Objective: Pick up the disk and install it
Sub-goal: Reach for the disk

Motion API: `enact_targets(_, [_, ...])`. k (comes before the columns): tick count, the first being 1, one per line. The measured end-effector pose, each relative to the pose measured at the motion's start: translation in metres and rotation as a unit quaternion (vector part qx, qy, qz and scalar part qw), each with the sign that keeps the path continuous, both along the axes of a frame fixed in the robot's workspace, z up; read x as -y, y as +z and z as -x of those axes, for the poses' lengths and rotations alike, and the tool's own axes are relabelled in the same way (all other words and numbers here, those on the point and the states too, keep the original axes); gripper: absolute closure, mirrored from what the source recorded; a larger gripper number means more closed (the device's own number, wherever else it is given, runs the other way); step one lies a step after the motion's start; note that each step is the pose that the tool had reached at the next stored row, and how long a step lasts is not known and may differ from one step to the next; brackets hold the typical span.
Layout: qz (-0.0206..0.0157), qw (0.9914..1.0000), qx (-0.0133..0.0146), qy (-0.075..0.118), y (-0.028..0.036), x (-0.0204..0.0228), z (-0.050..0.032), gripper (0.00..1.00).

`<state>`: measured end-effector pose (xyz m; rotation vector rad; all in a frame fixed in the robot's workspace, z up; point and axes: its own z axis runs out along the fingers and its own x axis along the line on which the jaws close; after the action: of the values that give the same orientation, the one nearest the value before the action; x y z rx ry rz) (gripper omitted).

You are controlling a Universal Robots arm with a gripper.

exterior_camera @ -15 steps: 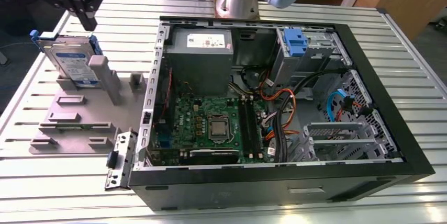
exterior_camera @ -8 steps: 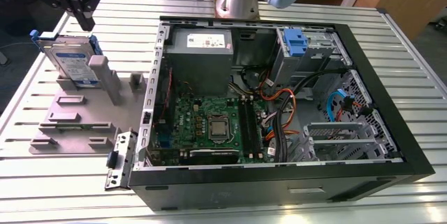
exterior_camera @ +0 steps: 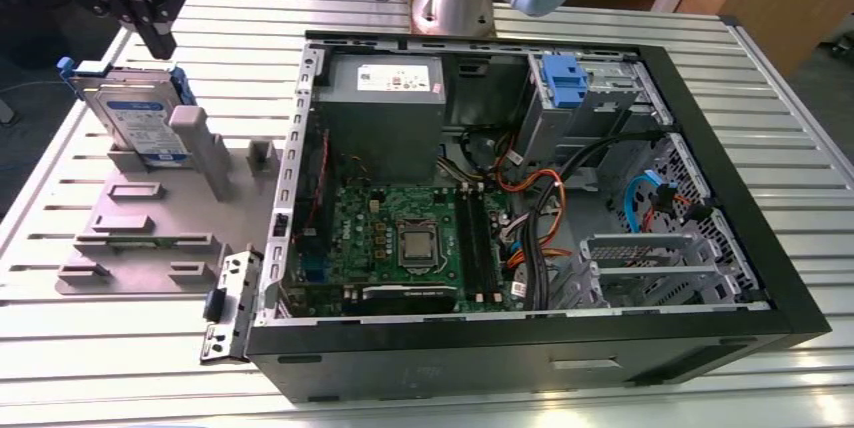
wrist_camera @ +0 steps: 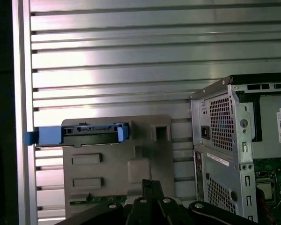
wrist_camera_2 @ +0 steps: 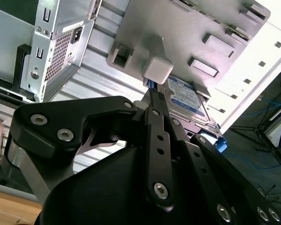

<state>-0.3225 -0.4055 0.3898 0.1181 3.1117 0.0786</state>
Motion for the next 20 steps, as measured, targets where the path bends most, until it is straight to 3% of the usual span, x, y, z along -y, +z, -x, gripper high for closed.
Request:
enact_targets(9, [0.0,1.0,0.0,0.0,0.0,0.0,0.0018,0.89])
enact_targets(20, [0.0,1.0,0.0,0.0,0.0,0.0001,0.011,0.89])
